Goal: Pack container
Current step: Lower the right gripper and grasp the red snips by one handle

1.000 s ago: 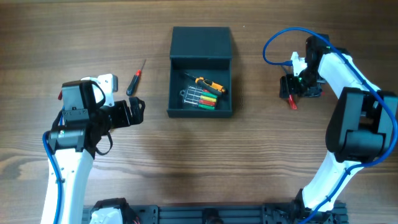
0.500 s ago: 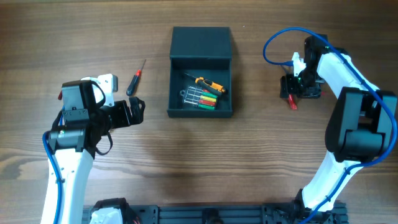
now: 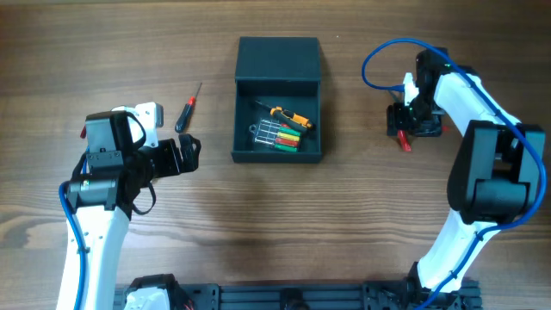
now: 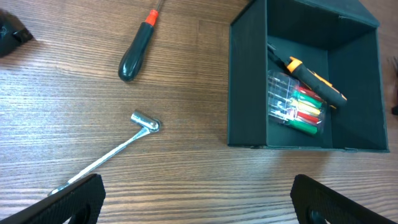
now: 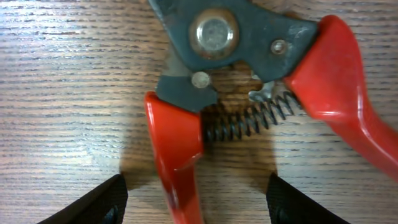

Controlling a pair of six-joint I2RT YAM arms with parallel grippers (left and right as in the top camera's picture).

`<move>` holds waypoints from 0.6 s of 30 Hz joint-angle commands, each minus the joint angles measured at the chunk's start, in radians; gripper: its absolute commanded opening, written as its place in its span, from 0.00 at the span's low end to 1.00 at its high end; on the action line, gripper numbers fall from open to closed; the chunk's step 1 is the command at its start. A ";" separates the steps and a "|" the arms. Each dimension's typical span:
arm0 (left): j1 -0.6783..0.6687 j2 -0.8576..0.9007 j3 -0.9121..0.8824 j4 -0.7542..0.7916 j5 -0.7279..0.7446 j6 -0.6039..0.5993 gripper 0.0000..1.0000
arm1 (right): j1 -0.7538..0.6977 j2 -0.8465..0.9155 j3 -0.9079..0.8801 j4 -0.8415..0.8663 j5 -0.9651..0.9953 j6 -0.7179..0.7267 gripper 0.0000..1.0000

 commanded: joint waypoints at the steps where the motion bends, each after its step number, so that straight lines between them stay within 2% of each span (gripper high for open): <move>1: 0.003 0.002 0.017 0.002 0.013 0.012 1.00 | 0.031 0.050 -0.015 0.007 -0.017 0.024 0.69; 7: 0.003 0.002 0.017 0.002 0.013 0.012 1.00 | 0.031 0.050 -0.015 0.007 -0.017 0.025 0.48; 13: 0.003 0.002 0.017 0.002 0.013 0.012 1.00 | 0.032 0.050 -0.015 0.006 -0.018 0.026 0.34; 18: 0.003 0.002 0.017 0.002 0.013 0.012 1.00 | 0.032 0.050 -0.015 0.007 -0.017 0.025 0.27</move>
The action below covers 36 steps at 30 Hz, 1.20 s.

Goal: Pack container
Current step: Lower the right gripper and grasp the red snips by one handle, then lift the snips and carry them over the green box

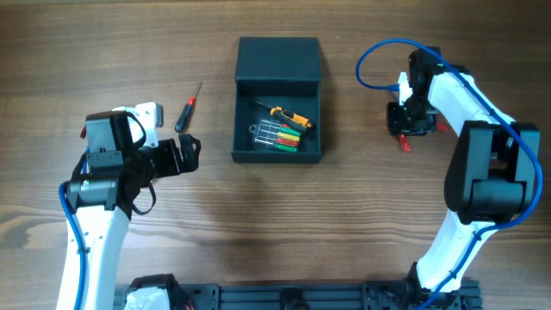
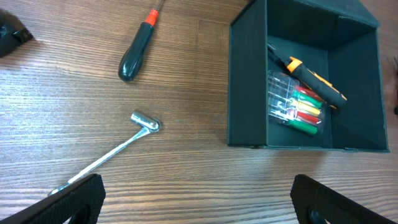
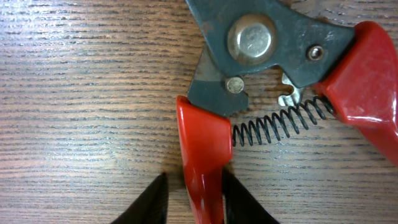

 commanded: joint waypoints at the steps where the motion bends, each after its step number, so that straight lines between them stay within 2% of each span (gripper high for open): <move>1: 0.003 0.002 0.017 0.002 0.013 0.012 1.00 | 0.008 0.048 -0.015 0.002 -0.018 0.003 0.27; 5: 0.003 0.002 0.017 0.003 0.013 0.012 1.00 | 0.008 0.048 -0.015 0.001 -0.018 0.002 0.17; 8: 0.003 0.002 0.017 0.002 0.013 0.012 1.00 | 0.008 0.048 -0.015 0.000 -0.018 0.000 0.14; 10: 0.003 0.002 0.017 0.002 0.013 0.012 1.00 | 0.008 0.048 -0.015 0.000 -0.018 0.000 0.05; 17: 0.003 0.002 0.017 0.003 0.013 0.012 1.00 | 0.008 0.043 -0.011 -0.020 -0.025 -0.004 0.04; 25: 0.003 0.002 0.017 0.002 0.013 0.012 1.00 | 0.008 -0.027 0.078 -0.102 -0.048 -0.024 0.04; 32: 0.003 0.002 0.017 0.003 0.013 0.012 1.00 | 0.011 -0.212 0.119 -0.111 -0.052 -0.036 0.04; 36: 0.003 0.002 0.017 0.006 0.013 0.012 1.00 | 0.064 -0.356 0.119 -0.113 -0.090 -0.137 0.04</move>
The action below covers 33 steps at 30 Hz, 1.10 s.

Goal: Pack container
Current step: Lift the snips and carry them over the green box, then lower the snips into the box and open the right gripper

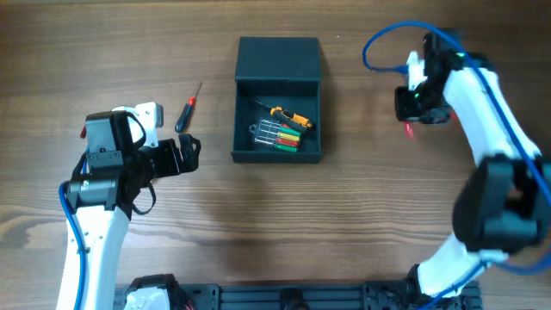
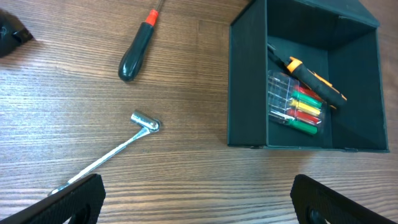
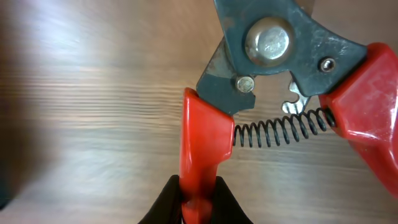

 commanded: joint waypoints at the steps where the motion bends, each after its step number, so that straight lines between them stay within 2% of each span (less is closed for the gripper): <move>1: 0.003 0.002 0.017 0.006 0.013 0.012 1.00 | 0.090 -0.185 0.047 -0.001 -0.046 -0.121 0.04; 6: 0.003 0.002 0.017 0.006 0.013 0.012 1.00 | 0.288 -0.294 0.047 0.002 -0.070 -0.283 0.04; 8: 0.003 0.002 0.017 0.006 0.013 0.012 1.00 | 0.395 -0.305 0.047 0.006 -0.066 -0.354 0.04; 9: 0.003 0.002 0.017 0.006 0.013 0.012 1.00 | 0.510 -0.295 0.047 0.029 -0.066 -0.407 0.04; 13: 0.003 0.002 0.017 0.006 0.013 0.012 1.00 | 0.610 -0.251 0.047 0.103 -0.068 -0.473 0.04; 17: 0.003 0.002 0.017 0.006 0.013 0.012 1.00 | 0.644 -0.162 0.047 0.151 -0.071 -0.517 0.04; 23: 0.003 0.002 0.017 0.005 0.013 0.012 1.00 | 0.642 -0.036 0.047 0.167 -0.070 -0.503 0.04; 33: 0.003 0.002 0.017 0.005 0.013 0.012 1.00 | 0.641 0.060 0.047 0.222 -0.071 -0.500 0.04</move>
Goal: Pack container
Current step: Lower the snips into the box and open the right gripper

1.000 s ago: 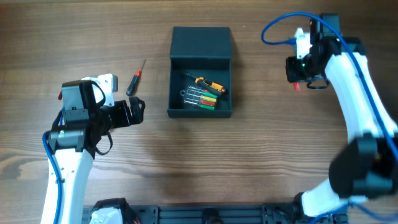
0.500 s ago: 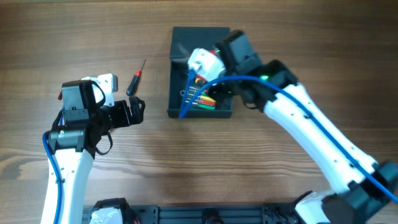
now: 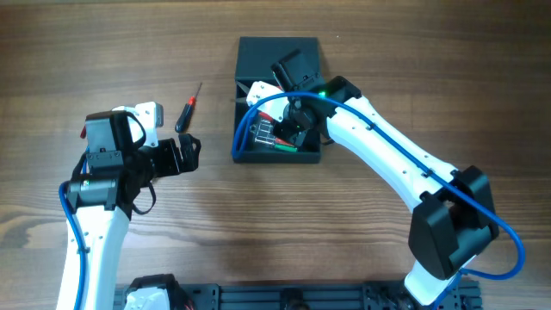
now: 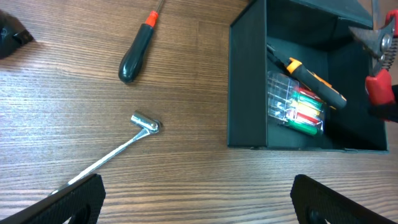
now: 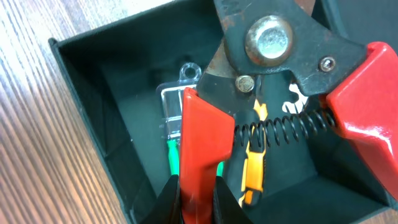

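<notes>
The dark box (image 3: 247,151) stands open at the table's middle back, holding a clear pack of coloured bits (image 4: 296,107) and an orange-black tool (image 4: 311,78). My right gripper (image 5: 196,208) is shut on one red handle of the spring pliers (image 5: 280,68), holding them over the box interior (image 5: 118,124); the pliers also show at the box's right side (image 4: 379,68). My left gripper (image 4: 198,202) is open above bare wood to the box's left. A silver socket wrench (image 4: 115,152) and a red-black screwdriver (image 3: 187,109) lie on the table.
The box's raised lid (image 3: 277,56) stands at its far side. The right arm (image 3: 387,172) reaches diagonally across the table from the front right. The left arm (image 3: 108,172) stands at the left.
My right gripper has moved with the pliers from the table's far right to above the open box. The left gripper and the loose tools have not moved.
My right gripper was open around a red pliers handle on the table at the far right. It then closed on the handle and held the pliers off the wood. Now the pliers hang over the box. The left arm stayed still throughout.
</notes>
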Controlling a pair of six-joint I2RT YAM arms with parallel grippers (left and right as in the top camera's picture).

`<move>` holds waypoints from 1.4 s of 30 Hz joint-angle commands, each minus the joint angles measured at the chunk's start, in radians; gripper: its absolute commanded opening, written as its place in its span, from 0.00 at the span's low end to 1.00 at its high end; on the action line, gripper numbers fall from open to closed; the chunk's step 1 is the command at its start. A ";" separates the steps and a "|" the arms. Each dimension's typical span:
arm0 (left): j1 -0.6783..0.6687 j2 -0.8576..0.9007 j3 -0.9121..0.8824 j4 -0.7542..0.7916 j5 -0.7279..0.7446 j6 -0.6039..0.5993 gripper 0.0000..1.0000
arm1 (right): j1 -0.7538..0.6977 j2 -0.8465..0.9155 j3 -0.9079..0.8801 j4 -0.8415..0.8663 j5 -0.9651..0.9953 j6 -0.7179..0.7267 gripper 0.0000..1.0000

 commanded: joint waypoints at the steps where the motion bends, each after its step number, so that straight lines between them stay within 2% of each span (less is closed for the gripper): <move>1: 0.003 0.002 0.017 0.002 0.013 0.012 1.00 | -0.005 0.060 0.014 0.016 -0.003 -0.013 0.04; 9: 0.003 0.002 0.017 0.001 0.013 0.012 1.00 | -0.009 0.123 0.013 0.006 -0.003 0.008 0.04; 16: 0.003 0.002 0.017 -0.005 0.013 0.012 1.00 | -0.076 0.124 0.013 0.011 -0.058 0.071 0.04; 34: 0.003 0.002 0.017 -0.005 0.013 0.012 1.00 | -0.109 0.124 0.013 -0.011 -0.108 0.066 0.04; 35: 0.003 0.002 0.017 -0.005 0.013 0.012 1.00 | -0.109 0.124 0.013 -0.011 -0.108 0.067 0.06; 36: 0.003 0.002 0.017 -0.005 0.013 0.012 1.00 | -0.109 0.124 0.013 -0.011 -0.108 0.068 0.13; 37: 0.003 0.002 0.017 -0.005 0.013 0.012 1.00 | -0.109 0.124 0.013 -0.011 -0.108 0.069 0.38; 38: 0.003 0.002 0.017 -0.005 0.013 0.012 1.00 | -0.109 0.124 0.013 -0.011 -0.108 0.069 0.44; 42: 0.003 0.002 0.017 -0.005 0.013 0.012 1.00 | -0.109 0.124 0.013 -0.011 -0.108 0.069 0.46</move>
